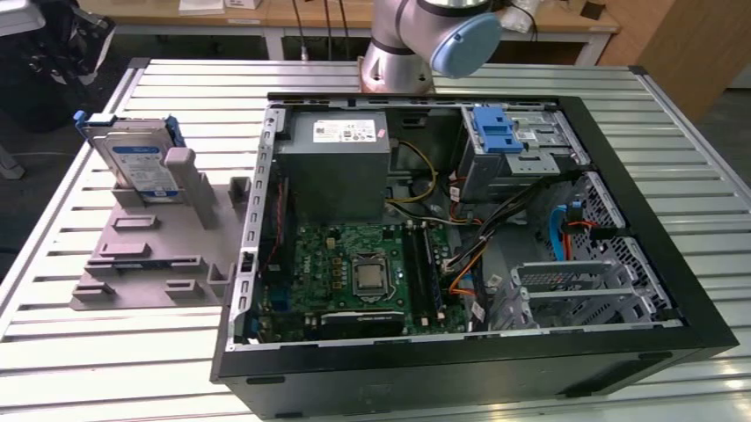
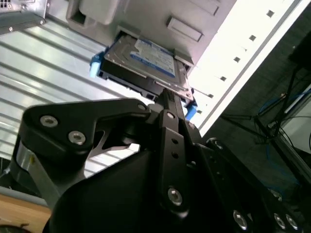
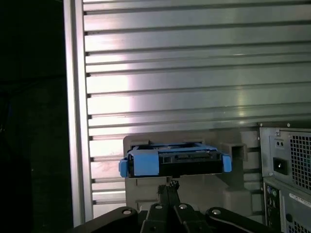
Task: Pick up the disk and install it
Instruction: 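Reach for the disk, then pick up the disk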
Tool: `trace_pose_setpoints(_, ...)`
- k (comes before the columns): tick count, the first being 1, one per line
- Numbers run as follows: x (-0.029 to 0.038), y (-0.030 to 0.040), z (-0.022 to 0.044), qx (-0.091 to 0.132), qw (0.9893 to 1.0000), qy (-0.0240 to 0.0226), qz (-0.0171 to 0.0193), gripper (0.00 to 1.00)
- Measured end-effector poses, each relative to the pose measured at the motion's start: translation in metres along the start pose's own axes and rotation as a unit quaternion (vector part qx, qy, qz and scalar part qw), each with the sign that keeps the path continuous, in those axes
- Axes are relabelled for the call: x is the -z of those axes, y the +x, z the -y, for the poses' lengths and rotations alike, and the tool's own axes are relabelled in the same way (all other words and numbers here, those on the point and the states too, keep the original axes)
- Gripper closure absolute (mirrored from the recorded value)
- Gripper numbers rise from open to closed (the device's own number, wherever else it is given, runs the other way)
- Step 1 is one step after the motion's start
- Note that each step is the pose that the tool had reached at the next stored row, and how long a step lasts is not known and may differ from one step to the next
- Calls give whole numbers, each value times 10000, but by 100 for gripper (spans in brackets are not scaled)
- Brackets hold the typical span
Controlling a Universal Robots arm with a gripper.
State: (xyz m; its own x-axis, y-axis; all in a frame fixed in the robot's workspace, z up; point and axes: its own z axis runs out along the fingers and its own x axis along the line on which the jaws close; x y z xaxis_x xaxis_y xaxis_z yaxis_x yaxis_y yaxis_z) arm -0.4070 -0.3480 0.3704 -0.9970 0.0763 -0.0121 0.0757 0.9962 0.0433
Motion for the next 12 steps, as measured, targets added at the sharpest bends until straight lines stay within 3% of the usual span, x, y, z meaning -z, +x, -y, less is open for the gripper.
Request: trace_pose_setpoints(12,-3,2,1,1,10000,0,-1,89)
